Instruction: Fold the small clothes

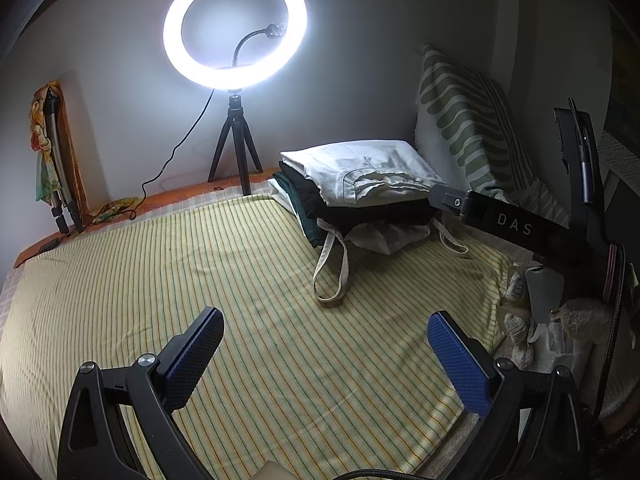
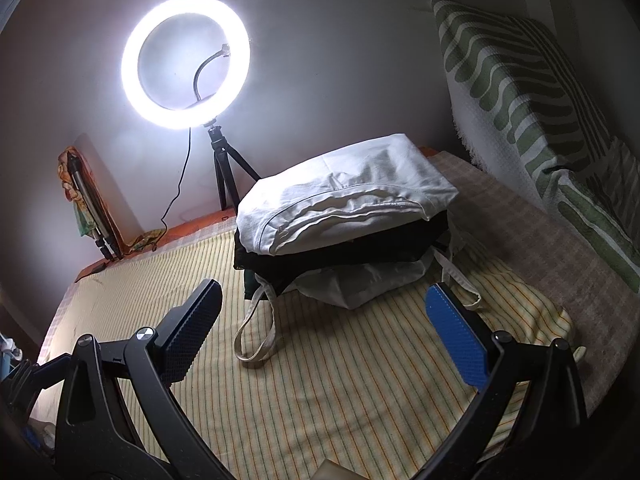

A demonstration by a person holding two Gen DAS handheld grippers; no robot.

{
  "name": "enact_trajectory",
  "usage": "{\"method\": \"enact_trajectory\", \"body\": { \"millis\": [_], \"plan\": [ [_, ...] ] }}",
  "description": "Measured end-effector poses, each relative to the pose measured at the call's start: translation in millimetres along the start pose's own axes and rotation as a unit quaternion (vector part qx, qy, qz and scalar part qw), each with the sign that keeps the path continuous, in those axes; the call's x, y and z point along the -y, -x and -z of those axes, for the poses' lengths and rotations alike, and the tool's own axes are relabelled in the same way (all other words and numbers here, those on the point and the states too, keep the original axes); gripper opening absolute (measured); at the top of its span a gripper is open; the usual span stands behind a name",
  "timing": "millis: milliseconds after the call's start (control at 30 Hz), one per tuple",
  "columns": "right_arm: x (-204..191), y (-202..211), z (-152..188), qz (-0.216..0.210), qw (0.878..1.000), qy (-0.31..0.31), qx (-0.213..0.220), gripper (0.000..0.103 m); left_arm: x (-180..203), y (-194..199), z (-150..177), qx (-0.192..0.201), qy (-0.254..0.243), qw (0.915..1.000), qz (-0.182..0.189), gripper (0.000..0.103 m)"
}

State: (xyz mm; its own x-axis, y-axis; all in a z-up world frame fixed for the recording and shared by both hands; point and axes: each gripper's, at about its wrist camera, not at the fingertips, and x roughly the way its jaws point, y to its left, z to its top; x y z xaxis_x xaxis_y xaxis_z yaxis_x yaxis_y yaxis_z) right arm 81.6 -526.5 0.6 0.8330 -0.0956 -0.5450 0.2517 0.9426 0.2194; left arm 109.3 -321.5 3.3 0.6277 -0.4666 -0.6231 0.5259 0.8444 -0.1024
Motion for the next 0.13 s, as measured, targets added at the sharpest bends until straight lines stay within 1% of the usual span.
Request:
{"method": "enact_trajectory", "body": {
  "millis": [133],
  "plan": [
    [4.2, -3.6, 0.4, 0.004, 1.000, -0.005, -0.005, 0.103, -0.7, -1.8, 0.8, 0.002, -0.004, 1.0000, -0.003, 0.103]
  ]
}}
